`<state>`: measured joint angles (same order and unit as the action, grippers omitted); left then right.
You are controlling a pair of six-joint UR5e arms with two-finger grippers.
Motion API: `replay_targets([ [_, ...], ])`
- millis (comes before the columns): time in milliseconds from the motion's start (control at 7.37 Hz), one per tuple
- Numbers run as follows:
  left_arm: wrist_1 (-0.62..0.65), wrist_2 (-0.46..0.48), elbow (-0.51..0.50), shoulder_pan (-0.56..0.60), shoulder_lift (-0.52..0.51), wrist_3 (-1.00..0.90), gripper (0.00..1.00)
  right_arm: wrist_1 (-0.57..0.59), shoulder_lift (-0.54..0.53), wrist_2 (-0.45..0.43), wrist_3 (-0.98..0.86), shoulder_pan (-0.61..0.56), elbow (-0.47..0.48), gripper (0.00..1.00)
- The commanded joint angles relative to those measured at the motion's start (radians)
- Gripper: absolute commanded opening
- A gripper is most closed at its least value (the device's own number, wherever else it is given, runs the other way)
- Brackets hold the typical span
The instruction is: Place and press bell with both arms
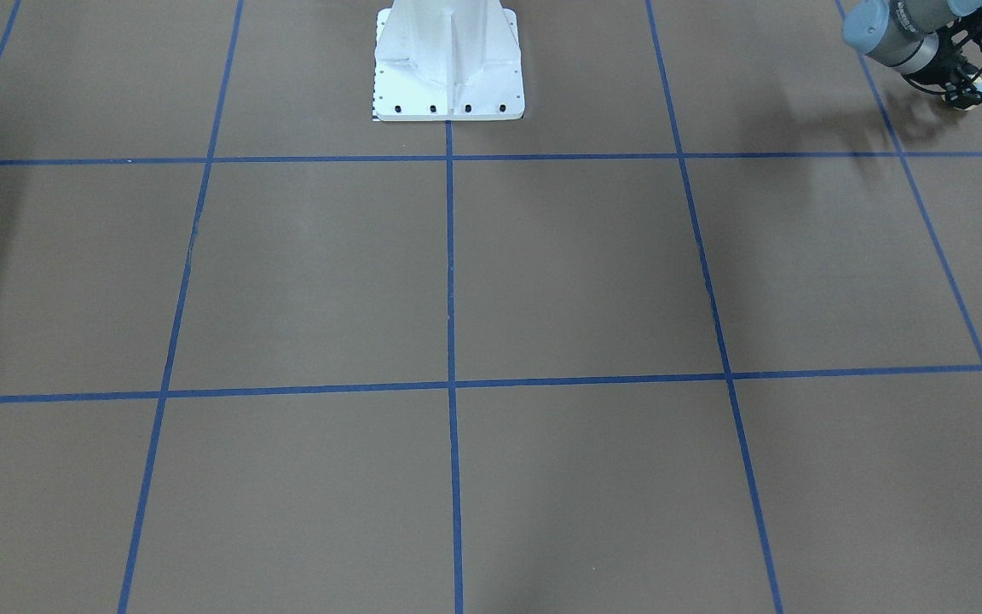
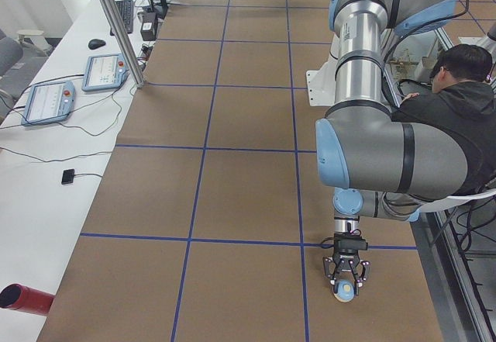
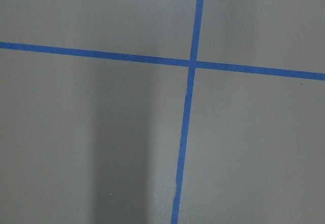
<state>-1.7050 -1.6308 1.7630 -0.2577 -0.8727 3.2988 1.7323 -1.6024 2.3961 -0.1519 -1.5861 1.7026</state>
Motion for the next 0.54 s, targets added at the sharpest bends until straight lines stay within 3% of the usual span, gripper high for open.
replay_targets([
  [0, -0.002, -0.007, 0.114, 0.005, 0.107, -0.052, 0.0, 0.001, -0.002, 0.0, 0.0, 0.0, 0.0, 1.0],
  [407, 0.007, -0.001, 0.231, 0.163, 0.144, -0.297, 0.0, 0.001, 0.002, 0.0, 0.0, 0.0, 0.0, 1.0],
])
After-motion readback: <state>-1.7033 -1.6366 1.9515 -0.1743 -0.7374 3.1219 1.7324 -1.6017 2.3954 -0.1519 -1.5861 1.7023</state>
